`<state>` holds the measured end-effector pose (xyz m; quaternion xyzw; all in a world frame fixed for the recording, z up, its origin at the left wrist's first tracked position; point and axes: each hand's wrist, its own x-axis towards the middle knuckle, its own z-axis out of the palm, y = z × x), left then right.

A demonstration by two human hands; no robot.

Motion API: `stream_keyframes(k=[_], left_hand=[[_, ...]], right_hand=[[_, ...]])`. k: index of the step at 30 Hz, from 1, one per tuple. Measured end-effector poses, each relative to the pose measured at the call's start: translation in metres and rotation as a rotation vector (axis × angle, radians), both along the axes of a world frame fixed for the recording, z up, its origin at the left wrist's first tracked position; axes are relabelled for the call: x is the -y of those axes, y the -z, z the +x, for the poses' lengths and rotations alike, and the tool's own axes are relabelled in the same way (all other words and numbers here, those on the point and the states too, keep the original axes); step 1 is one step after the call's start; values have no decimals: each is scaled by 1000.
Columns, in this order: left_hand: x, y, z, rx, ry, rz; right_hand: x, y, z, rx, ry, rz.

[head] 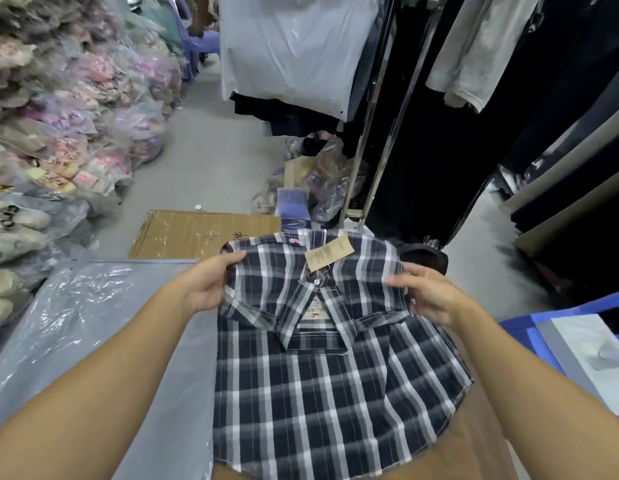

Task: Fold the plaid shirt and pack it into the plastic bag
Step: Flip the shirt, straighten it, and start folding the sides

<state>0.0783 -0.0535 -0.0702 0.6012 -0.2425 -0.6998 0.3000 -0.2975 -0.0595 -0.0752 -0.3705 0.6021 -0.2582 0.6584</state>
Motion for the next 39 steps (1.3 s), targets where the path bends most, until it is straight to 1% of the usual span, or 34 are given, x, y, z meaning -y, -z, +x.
stream_keyframes(k=[2,4,7,8,11,12,13,15,18,20,23,24,26,28,29,30,32,36,38,39], left_hand=[[-11,13,-1,-31,29,41],[-19,26,-3,-48,33,64],[-23,25,-7,-138,-57,46],[-25,21,-8,-175,-92,39],[-42,11,-12,-287,-153,35],[-54,13,-11,-294,-140,60],[-68,16,-12,-294,-109,98],[-97,31,-10,-295,-10,188],[-122,58,-5,-167,149,260],[-125,63,-6,-112,242,260],[-121,59,-7,-49,296,249],[-120,58,-6,-17,310,247],[-118,54,-2,61,331,238],[-115,51,8,139,359,227],[-114,48,13,166,368,227],[-112,46,16,172,368,227],[-110,43,20,201,356,216],[-110,42,19,238,362,200],[-110,39,17,248,402,204],[-111,37,17,248,422,207]], right_hand=[[-7,13,-8,-117,-87,44],[-13,23,-15,-160,-84,70],[-18,17,-19,-118,-27,28],[-19,11,-21,-91,12,1],[-26,-1,-39,75,183,-26],[-29,3,-49,69,209,-12],[-36,6,-57,19,207,15],[-53,16,-68,-143,148,103],[-76,28,-71,-418,-29,206],[-83,35,-68,-492,-91,206],[-84,35,-64,-538,-86,188],[-85,33,-63,-554,-119,200],[-92,31,-58,-539,-284,325],[-100,32,-55,-471,-519,508],[-104,34,-55,-443,-620,568],[-105,37,-57,-438,-662,594],[-102,38,-58,-456,-621,548],[-99,35,-54,-478,-420,384],[-105,37,-56,-445,-400,405],[-108,38,-57,-407,-435,441]])
